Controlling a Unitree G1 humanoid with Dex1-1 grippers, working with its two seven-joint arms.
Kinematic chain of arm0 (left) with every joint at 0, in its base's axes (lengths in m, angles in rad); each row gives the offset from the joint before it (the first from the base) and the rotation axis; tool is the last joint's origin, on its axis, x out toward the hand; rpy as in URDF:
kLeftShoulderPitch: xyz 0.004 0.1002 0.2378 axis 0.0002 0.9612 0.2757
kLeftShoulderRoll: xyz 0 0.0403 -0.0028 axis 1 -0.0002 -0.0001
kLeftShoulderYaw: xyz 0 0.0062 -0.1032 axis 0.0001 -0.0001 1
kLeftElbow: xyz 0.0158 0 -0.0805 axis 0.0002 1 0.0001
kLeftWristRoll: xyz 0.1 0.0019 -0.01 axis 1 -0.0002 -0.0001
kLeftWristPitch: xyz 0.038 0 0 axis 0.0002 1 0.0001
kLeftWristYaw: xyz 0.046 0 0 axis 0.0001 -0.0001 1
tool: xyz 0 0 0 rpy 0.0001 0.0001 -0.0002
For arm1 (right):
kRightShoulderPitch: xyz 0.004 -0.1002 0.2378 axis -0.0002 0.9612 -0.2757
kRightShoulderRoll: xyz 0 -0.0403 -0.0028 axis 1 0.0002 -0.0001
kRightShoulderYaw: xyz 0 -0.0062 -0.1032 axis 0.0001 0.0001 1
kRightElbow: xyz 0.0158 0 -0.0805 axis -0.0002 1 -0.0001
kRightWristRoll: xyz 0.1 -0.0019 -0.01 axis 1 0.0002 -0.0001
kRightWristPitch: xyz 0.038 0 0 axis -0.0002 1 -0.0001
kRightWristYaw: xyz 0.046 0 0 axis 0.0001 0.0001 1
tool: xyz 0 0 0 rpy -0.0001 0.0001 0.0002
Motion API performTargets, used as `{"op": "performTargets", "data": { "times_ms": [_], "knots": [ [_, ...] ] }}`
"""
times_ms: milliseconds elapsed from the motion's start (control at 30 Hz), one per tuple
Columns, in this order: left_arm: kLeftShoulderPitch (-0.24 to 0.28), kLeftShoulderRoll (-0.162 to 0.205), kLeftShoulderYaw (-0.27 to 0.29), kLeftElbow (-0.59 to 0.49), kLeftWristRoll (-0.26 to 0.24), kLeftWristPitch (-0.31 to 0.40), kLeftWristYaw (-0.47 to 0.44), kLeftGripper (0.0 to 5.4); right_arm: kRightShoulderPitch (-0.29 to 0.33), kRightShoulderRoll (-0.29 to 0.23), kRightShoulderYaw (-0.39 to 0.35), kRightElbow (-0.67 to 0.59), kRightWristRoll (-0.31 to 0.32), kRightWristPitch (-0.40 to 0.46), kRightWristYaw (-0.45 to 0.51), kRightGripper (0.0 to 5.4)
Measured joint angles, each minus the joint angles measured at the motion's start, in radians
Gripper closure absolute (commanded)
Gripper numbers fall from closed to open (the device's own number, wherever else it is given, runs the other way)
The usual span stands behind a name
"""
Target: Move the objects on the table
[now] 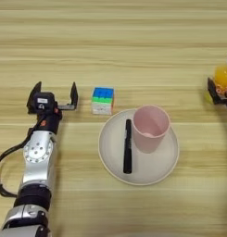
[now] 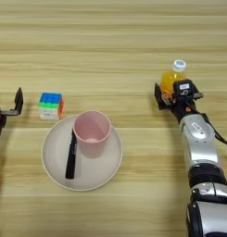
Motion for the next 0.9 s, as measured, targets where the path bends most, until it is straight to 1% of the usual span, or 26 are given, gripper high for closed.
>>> {"op": "performTargets", "data": {
  "times_ms": [133,167,600,800,900],
  "knots": [
    [0.0,0.0,0.0,0.0,0.0,0.0,0.0,0.0,0.0,0.0,0.003,0.0,0.0,0.0,0.0,0.05],
    [0.0,0.0,0.0,0.0,0.0,0.0,0.0,0.0,0.0,0.0,0.005,0.0,0.0,0.0,0.0,0.02],
    [0.0,-0.001,0.0,0.0,0.0,0.0,0.001,0.0,0.0,0.0,0.007,0.0,0.0,-0.002,0.0,0.02],
    [0.0,-0.001,0.0,0.0,0.001,0.0,0.001,0.0,0.0,0.0,0.004,0.0,0.001,-0.018,-0.019,0.02],
    [0.0,-0.002,0.0,0.0,0.001,0.0,0.001,0.0,-0.001,0.001,-0.014,0.0,0.008,-0.047,-0.026,0.02]
  ]
}}
